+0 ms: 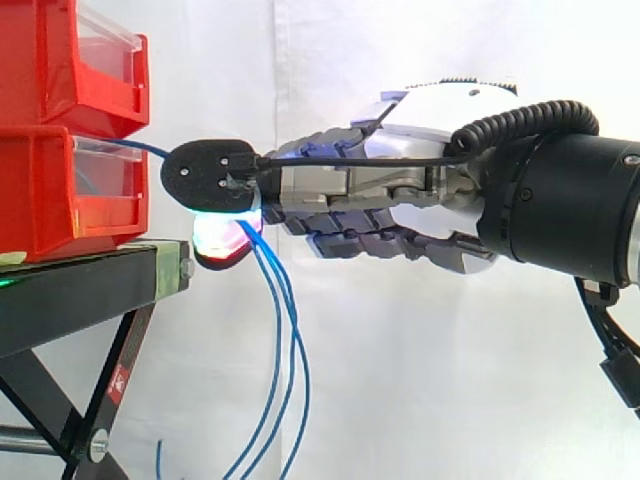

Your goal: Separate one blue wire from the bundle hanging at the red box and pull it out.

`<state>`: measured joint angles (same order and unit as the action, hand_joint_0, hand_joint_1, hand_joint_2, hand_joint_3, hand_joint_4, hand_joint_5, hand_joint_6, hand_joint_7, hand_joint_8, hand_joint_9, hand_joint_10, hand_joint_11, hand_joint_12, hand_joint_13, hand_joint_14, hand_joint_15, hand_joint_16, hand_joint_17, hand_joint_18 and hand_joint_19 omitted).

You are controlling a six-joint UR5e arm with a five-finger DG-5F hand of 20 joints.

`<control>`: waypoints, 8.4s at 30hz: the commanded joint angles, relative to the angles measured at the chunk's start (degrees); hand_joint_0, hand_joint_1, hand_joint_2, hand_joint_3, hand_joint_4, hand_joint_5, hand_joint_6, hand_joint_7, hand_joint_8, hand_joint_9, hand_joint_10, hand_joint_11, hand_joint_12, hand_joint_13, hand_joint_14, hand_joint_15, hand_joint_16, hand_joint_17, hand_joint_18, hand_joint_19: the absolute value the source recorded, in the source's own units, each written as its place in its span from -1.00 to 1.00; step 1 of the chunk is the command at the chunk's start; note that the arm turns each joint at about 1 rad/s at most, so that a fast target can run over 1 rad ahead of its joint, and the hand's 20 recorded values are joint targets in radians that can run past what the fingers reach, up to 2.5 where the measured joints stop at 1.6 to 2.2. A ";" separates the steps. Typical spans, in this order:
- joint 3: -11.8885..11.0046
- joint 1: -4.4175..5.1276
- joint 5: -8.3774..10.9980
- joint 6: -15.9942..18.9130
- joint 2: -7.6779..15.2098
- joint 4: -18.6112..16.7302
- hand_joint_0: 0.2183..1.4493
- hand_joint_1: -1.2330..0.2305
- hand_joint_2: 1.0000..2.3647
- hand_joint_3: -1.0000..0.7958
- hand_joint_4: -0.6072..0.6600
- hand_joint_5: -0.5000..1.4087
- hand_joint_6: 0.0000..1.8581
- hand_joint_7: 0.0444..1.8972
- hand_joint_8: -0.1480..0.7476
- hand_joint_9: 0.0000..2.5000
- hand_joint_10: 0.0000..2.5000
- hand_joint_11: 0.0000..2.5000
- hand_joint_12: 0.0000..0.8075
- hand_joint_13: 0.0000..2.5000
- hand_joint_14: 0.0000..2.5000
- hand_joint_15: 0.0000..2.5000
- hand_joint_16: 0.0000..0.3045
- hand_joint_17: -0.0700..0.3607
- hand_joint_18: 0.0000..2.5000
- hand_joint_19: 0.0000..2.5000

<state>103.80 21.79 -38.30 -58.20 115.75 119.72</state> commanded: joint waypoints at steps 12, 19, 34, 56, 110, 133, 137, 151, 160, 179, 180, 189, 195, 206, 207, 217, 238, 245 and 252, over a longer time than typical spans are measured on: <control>0.00 -0.25 -0.02 0.11 0.00 0.07 -0.33 -0.07 -0.99 -0.37 0.49 -0.63 -0.46 0.19 -0.01 -0.70 -1.00 -0.90 -0.13 -0.89 -1.00 -0.89 -0.66 -0.13 -0.94 -0.78; 0.00 -0.43 -0.02 0.55 0.00 0.34 -0.35 -0.05 -0.99 -0.37 0.53 -0.64 -0.46 0.11 -0.01 -0.68 -1.00 -0.90 -0.12 -0.88 -1.00 -0.89 -0.66 -0.14 -0.94 -0.77; 0.00 -1.04 -3.71 8.81 -0.09 6.40 -0.35 -0.09 -0.99 -0.35 0.53 -0.64 -0.46 0.07 0.01 -0.64 -1.00 -0.91 -0.11 -0.85 -1.00 -0.90 -0.66 -0.13 -0.89 -0.79; 0.00 -2.71 -6.70 12.94 -0.09 8.07 -0.34 -0.12 -0.99 -0.35 0.48 -0.63 -0.46 0.17 0.03 -0.59 -1.00 -0.84 -0.10 -0.79 -1.00 -0.88 -0.66 -0.13 -0.83 -0.75; 0.00 -6.49 -13.82 14.08 -2.55 13.35 -0.46 -0.06 -0.99 -0.36 0.43 -0.63 -0.46 0.19 0.05 -0.60 -0.99 -0.83 -0.06 -0.79 -0.99 -0.84 -0.64 -0.10 -0.82 -0.71; 0.00 -7.28 -14.96 13.99 -3.69 13.87 -0.41 -0.08 -0.98 -0.29 0.43 -0.63 -0.46 0.19 0.04 -0.58 -1.00 -0.83 -0.07 -0.77 -0.99 -0.83 -0.65 -0.12 -0.81 -0.71; 0.00 -7.37 -14.96 13.91 -4.48 15.28 -0.38 -0.08 -0.98 -0.26 0.42 -0.63 -0.46 0.20 0.04 -0.58 -0.99 -0.83 -0.08 -0.77 -0.99 -0.84 -0.65 -0.12 -0.81 -0.71; 0.00 -7.46 -15.14 13.99 -4.48 16.07 -0.28 -0.11 -0.97 -0.18 0.32 -0.62 -0.39 0.32 0.04 -0.54 -0.99 -0.80 -0.08 -0.71 -0.99 -0.82 -0.66 -0.13 -0.76 -0.71; 0.00 -7.55 -15.58 13.64 -6.06 16.77 -0.26 -0.15 -0.97 -0.07 0.29 -0.65 -0.29 0.19 0.04 -0.50 -0.99 -0.73 -0.07 -0.68 -0.99 -0.81 -0.66 -0.13 -0.73 -0.70; 0.00 -7.55 -14.96 14.78 -7.82 19.50 -0.24 -0.18 -0.96 -0.02 0.38 -0.66 -0.23 0.11 0.24 -0.22 -0.99 -0.43 -0.06 -0.30 -0.98 -0.55 -0.73 -0.25 -0.61 -0.67; 0.00 -7.55 -14.96 14.96 -7.91 19.59 -0.24 -0.18 -0.96 -0.02 0.39 -0.66 -0.23 0.12 0.25 -0.21 -0.99 -0.43 -0.05 -0.26 -0.98 -0.52 -0.73 -0.25 -0.60 -0.68; 0.00 -6.93 -14.96 18.56 -8.26 21.26 -0.23 -0.16 -0.97 -0.03 0.39 -0.66 -0.23 0.12 0.36 -0.12 -0.99 -0.46 -0.05 -0.16 -0.98 -0.46 -0.74 -0.26 -0.59 -0.69; 0.00 -6.85 -15.14 22.78 -8.26 22.13 -0.22 -0.15 -0.96 -0.04 0.37 -0.67 -0.21 0.09 0.32 -0.12 -0.98 -0.41 -0.06 -0.07 -0.98 -0.34 -0.74 -0.27 -0.60 -0.69; 0.00 -6.85 -15.49 30.08 -8.26 23.54 -0.22 -0.15 -0.96 -0.04 0.38 -0.67 -0.21 0.08 0.31 -0.10 -0.98 -0.38 -0.15 0.14 -0.98 -0.11 -0.75 -0.28 -0.59 -0.70; -0.09 -6.85 -15.67 30.87 -8.26 23.63 -0.22 -0.14 -0.96 -0.04 0.38 -0.67 -0.21 0.09 0.31 -0.11 -0.98 -0.38 -0.18 0.15 -0.98 -0.07 -0.75 -0.28 -0.58 -0.70; -0.09 -6.85 -18.83 39.39 -8.26 25.30 -0.22 -0.14 -0.96 -0.04 0.38 -0.67 -0.22 0.09 0.29 -0.12 -0.98 -0.37 -0.23 0.22 -0.99 0.13 -0.75 -0.28 -0.57 -0.68; -0.09 -7.02 -20.32 48.10 -8.35 29.52 -0.18 -0.38 -0.97 -0.16 0.36 -0.69 -0.18 0.05 0.21 -0.15 -0.98 -0.31 -0.27 0.21 -0.99 0.20 -0.76 -0.29 -0.57 -0.68; -0.09 -7.20 -21.03 47.83 -8.70 29.52 -0.14 -0.46 -0.98 -0.24 0.36 -0.70 -0.16 0.06 0.18 -0.17 -0.98 -0.28 -0.26 0.20 -0.99 0.21 -0.77 -0.31 -0.57 -0.68; 0.00 -7.37 -21.55 45.81 -9.32 30.04 -0.10 -0.53 -1.00 -0.41 0.35 -0.71 -0.14 0.04 0.15 -0.19 -0.98 -0.24 -0.27 0.19 -0.99 0.22 -0.78 -0.32 -0.57 -0.68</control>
<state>103.77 14.52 -59.55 -11.29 106.64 149.40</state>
